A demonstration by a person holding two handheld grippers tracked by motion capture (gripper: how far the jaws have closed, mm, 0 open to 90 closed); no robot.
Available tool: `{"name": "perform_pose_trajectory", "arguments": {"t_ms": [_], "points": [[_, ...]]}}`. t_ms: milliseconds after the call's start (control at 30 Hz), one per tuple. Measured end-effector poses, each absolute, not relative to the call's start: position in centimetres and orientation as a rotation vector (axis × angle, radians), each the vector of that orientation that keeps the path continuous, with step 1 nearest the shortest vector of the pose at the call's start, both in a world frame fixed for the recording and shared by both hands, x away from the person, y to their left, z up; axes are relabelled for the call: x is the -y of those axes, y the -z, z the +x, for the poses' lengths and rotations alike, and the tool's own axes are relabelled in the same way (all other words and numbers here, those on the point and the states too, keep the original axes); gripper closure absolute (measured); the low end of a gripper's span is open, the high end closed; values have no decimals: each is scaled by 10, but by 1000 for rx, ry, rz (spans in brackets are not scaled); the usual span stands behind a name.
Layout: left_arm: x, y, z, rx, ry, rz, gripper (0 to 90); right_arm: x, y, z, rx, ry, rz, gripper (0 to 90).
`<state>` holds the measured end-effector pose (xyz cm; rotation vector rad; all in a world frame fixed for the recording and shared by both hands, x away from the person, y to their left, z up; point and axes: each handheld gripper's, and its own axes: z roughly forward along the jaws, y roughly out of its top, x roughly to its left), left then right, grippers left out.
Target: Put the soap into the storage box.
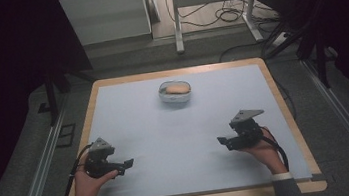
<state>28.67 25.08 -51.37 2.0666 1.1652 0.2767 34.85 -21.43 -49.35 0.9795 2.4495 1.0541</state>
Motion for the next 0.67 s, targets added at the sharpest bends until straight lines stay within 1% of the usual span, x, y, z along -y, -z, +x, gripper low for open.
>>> {"name": "perform_pose_trajectory", "arguments": {"t_ms": [233,667], "points": [[-252,512,286,-1164,-283,2064,69,213,495,344,-2435,-1069,966,248],[-259,514,282,-1196,-295,2048,69,217,498,351,-2418,-1085,965,241]]}}
